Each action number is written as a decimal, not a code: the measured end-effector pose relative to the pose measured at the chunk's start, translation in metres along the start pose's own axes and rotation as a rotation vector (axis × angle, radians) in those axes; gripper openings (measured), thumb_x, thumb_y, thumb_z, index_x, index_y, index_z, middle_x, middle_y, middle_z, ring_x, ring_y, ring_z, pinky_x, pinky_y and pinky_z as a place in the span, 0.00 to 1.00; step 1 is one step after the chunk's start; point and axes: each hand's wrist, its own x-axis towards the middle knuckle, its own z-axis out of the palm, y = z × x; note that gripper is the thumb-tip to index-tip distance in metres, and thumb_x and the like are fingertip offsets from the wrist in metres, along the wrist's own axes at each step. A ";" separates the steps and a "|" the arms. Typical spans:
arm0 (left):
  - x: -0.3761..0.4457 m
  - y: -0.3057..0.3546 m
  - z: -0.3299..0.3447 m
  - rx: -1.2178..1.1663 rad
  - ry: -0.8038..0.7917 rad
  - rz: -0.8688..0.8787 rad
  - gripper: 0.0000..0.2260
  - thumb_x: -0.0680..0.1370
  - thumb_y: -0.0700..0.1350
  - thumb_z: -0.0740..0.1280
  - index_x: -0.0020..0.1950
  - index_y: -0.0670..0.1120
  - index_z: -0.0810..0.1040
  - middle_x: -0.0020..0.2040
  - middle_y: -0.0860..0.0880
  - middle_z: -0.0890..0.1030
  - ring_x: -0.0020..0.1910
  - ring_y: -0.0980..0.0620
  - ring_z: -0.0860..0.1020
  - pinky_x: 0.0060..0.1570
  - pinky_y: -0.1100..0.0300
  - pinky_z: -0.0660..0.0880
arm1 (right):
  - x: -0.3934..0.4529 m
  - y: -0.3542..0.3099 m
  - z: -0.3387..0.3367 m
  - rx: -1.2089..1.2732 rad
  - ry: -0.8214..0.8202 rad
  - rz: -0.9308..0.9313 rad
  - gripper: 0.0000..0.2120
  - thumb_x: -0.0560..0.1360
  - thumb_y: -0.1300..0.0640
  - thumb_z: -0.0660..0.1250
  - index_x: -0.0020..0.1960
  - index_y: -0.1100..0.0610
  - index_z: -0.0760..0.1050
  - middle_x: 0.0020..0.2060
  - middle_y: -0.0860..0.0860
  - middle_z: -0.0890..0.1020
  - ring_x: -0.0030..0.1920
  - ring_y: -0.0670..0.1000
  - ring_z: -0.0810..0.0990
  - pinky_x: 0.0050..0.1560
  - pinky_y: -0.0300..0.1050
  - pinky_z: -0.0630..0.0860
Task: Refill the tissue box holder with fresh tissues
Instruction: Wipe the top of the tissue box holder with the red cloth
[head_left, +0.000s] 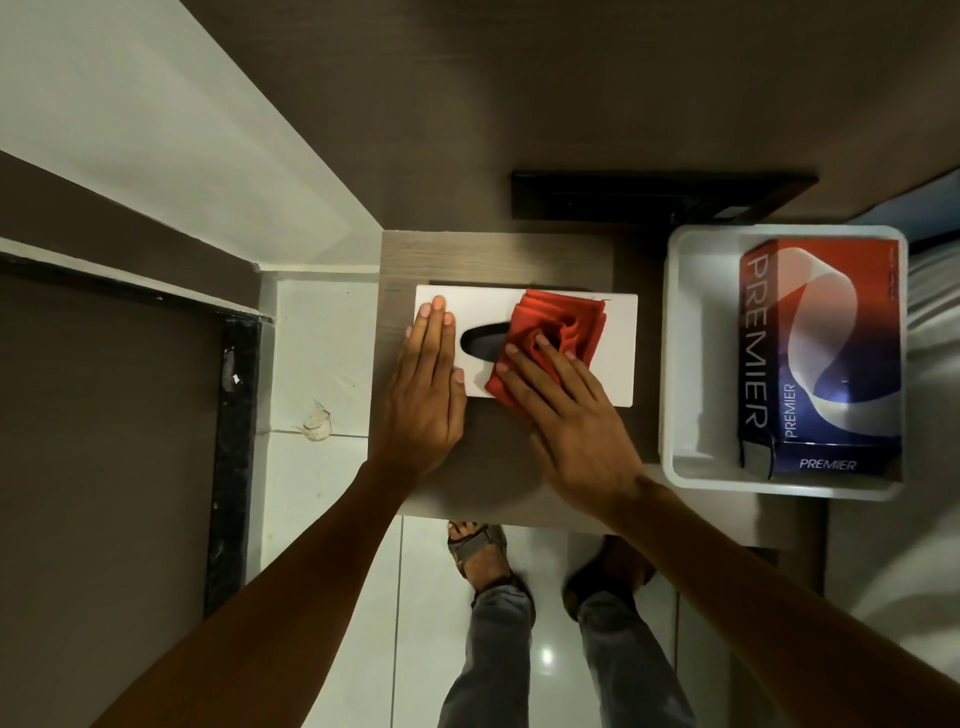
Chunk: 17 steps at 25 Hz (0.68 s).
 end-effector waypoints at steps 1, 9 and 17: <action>0.000 0.000 0.000 0.003 -0.007 0.001 0.26 0.88 0.43 0.55 0.84 0.36 0.57 0.86 0.39 0.58 0.87 0.41 0.54 0.83 0.40 0.61 | -0.002 0.003 -0.001 0.000 0.001 -0.014 0.34 0.82 0.51 0.61 0.85 0.50 0.53 0.85 0.50 0.53 0.85 0.54 0.46 0.84 0.60 0.49; 0.001 0.001 0.000 0.010 -0.021 -0.015 0.26 0.87 0.43 0.55 0.85 0.36 0.56 0.87 0.40 0.57 0.87 0.42 0.53 0.84 0.42 0.59 | 0.008 -0.011 0.006 0.025 0.078 0.076 0.31 0.82 0.51 0.61 0.84 0.48 0.56 0.84 0.50 0.57 0.85 0.56 0.48 0.82 0.64 0.50; 0.002 0.003 -0.003 0.044 -0.048 -0.033 0.26 0.88 0.44 0.54 0.85 0.37 0.56 0.87 0.41 0.56 0.87 0.43 0.53 0.84 0.42 0.59 | -0.023 0.024 -0.004 -0.008 0.053 0.011 0.30 0.83 0.49 0.59 0.84 0.49 0.56 0.85 0.50 0.54 0.85 0.55 0.48 0.82 0.63 0.54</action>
